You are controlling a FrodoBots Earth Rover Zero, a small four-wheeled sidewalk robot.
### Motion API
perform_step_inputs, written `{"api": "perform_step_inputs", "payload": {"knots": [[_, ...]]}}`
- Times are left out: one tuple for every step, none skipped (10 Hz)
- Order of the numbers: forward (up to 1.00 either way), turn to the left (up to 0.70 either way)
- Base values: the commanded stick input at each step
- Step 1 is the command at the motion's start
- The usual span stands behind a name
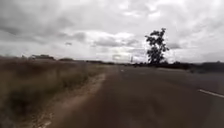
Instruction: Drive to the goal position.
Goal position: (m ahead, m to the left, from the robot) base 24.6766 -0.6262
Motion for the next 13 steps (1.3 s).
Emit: {"api": "perform_step_inputs", "payload": {"knots": [[0.5,0.0],[0.5,-0.5],[0.5,-0.5],[0.5,-0.31],[0.5,-0.09],[0.5,0.0],[0.5,0.0],[0.5,0.0],[0.5,0.0],[0.5,0.0],[0.5,0.0],[0.5,0.0],[0.5,0.0]]}}
